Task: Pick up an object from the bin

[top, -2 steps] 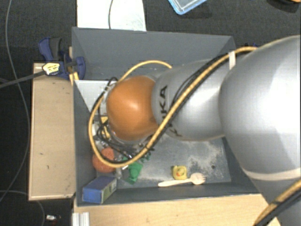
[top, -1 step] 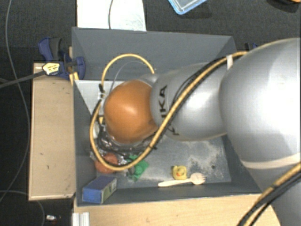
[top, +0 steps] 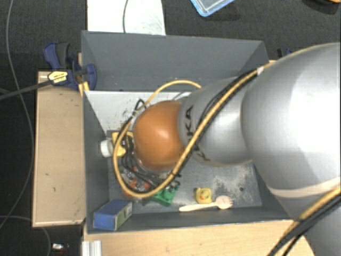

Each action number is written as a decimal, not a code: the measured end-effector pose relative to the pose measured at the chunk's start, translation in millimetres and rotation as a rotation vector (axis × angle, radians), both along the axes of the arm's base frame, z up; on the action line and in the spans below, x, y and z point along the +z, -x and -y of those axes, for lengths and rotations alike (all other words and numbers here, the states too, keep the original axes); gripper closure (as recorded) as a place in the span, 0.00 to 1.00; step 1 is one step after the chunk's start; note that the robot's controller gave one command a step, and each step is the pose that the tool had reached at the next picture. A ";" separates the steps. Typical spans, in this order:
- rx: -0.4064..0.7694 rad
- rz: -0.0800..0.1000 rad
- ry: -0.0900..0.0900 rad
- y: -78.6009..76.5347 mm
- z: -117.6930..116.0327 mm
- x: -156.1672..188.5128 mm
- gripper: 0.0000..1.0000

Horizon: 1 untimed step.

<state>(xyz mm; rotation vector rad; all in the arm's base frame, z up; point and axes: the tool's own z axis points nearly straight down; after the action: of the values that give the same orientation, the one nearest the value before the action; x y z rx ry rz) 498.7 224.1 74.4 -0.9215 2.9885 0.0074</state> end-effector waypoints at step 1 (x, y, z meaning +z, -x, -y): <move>-0.002 0.000 0.000 0.9 2.2 -0.8 1.00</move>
Offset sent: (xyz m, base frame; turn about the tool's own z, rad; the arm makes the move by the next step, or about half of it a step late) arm -0.0009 -0.0023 0.0088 0.0026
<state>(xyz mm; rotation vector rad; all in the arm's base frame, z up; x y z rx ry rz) 497.9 222.0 73.6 -0.9178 2.9895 0.0072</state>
